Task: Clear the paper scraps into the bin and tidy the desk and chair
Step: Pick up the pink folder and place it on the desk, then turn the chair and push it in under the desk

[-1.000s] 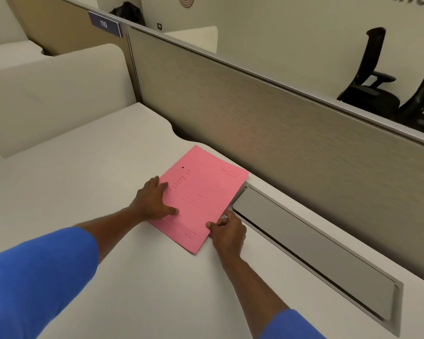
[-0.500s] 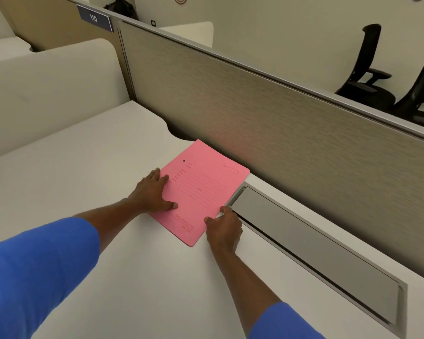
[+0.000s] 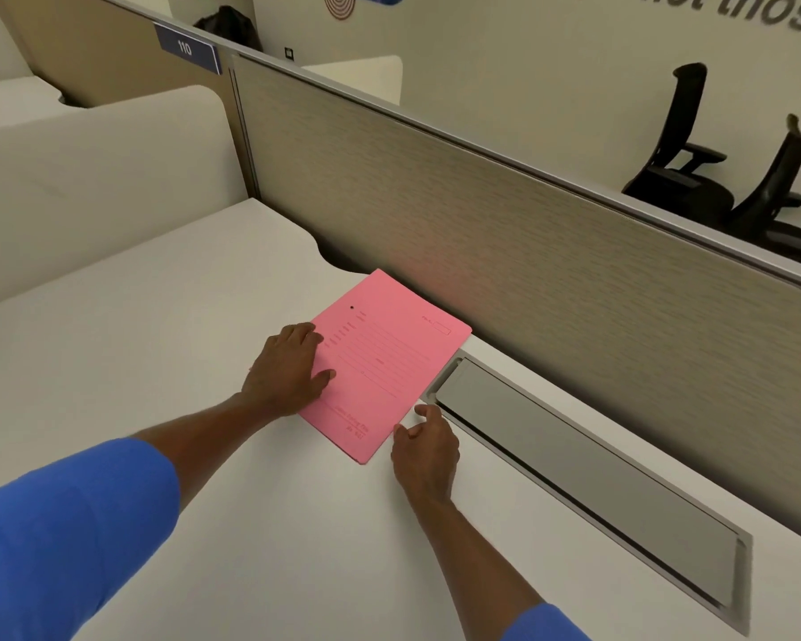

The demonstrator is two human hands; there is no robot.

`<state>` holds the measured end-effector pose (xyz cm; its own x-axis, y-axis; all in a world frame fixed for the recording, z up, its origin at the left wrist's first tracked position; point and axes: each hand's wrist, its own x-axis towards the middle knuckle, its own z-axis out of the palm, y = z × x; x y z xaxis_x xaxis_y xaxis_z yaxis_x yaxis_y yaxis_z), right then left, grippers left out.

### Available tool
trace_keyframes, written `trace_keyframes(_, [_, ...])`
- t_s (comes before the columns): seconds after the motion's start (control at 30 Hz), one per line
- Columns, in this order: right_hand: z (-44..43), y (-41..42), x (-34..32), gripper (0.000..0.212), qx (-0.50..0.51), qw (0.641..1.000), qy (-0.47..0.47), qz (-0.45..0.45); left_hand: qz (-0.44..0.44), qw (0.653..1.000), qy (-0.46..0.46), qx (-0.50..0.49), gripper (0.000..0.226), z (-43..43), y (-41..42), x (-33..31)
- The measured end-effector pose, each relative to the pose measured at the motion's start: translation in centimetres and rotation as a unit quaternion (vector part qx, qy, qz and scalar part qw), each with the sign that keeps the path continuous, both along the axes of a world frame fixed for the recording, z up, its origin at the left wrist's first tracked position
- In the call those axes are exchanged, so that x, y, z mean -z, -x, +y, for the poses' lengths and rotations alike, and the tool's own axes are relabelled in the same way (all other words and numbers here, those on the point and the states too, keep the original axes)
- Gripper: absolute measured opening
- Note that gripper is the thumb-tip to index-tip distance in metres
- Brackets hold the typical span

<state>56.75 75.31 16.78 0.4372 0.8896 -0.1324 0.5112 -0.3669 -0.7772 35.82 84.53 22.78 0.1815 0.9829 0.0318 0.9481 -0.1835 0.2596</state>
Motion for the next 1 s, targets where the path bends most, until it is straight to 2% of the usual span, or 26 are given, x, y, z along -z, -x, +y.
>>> trace_keyframes(0.1, [-3.0,-0.1,-0.5,0.04,-0.025,0.999,0.021,-0.019,-0.038,0.999,-0.028,-0.018,0.032,-3.3,0.1,-1.6])
trace_keyframes(0.17, [-5.5,0.1,-0.9,0.037,-0.04,0.998,0.036,-0.024,-0.044,0.999,-0.016,-0.024,0.02,-6.0,0.5,-2.2])
trace_keyframes(0.5, [-22.6,3.8,-3.9,0.026,-0.135,0.978,0.137,-0.081,-0.042,0.994,0.098,-0.031,0.03,-23.3,7.6,-1.3])
trace_keyframes(0.73, [-34.6,6.4,-6.1,0.021,-0.151,0.973,0.133,-0.114,-0.083,0.984,0.146,-0.064,0.027,-36.1,13.1,-4.0])
trace_keyframes(1.0, [-46.9,9.1,-7.4,0.017,-0.138,0.975,0.13,-0.12,-0.103,0.968,0.21,-0.093,0.022,-53.2,19.8,-2.5])
